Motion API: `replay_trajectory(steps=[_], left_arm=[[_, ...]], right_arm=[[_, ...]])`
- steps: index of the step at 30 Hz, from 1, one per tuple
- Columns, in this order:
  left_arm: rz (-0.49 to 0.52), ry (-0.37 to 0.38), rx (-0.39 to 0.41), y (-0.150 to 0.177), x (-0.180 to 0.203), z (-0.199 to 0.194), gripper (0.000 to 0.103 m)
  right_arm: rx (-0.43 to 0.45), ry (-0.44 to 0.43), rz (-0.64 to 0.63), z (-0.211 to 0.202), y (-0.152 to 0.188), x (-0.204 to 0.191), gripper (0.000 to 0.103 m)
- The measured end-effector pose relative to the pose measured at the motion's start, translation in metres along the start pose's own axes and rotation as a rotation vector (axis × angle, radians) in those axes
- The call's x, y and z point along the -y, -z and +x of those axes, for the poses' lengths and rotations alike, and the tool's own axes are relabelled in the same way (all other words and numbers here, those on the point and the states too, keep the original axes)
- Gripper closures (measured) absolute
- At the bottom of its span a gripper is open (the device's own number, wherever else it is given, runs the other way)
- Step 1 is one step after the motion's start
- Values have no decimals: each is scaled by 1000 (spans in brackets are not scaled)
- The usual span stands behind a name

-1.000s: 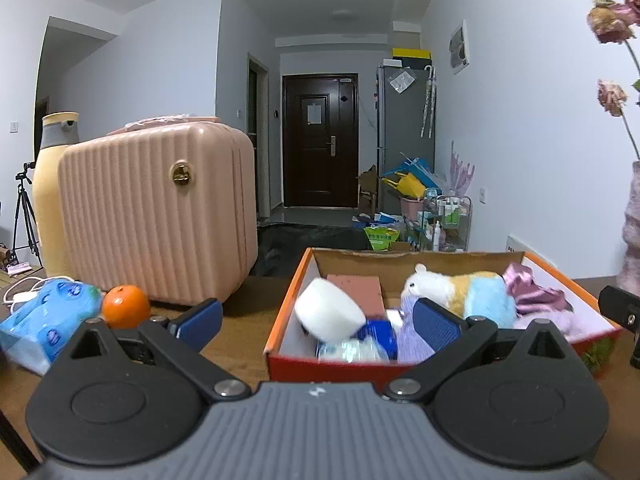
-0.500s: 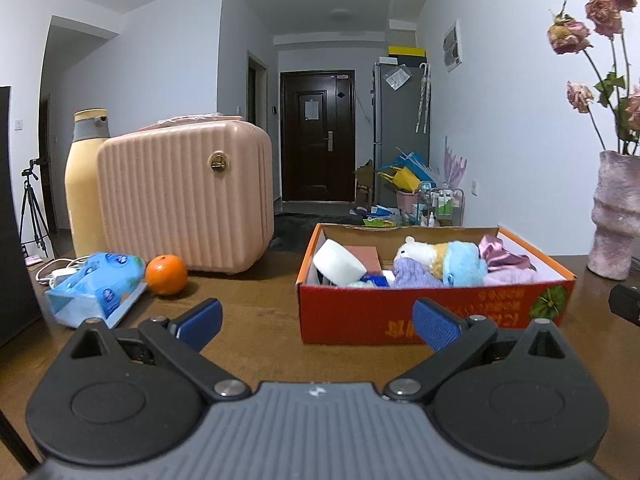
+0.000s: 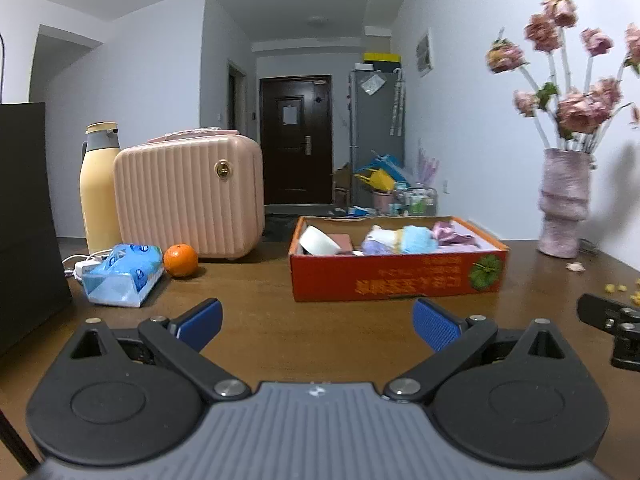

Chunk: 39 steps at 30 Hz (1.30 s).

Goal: Organize soft objects

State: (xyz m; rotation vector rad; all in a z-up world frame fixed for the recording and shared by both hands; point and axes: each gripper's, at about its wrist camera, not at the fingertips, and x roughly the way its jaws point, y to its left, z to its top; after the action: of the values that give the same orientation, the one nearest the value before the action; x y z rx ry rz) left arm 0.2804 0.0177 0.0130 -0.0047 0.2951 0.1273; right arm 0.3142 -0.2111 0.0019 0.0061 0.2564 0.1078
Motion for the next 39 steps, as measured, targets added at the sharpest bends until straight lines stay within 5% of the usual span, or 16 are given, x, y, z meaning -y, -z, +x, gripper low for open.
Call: replay_trajectory(steps=[10, 18, 39], left_arm=[[64, 64, 65, 32, 7, -119, 0], [69, 55, 94, 43, 4, -178, 0], [56, 62, 108, 44, -4, -196, 0]], right_arm=[[-20, -20, 4, -109, 21, -3, 0], [47, -31, -50, -193, 29, -14, 0], [79, -36, -45, -228, 31, -17, 0]])
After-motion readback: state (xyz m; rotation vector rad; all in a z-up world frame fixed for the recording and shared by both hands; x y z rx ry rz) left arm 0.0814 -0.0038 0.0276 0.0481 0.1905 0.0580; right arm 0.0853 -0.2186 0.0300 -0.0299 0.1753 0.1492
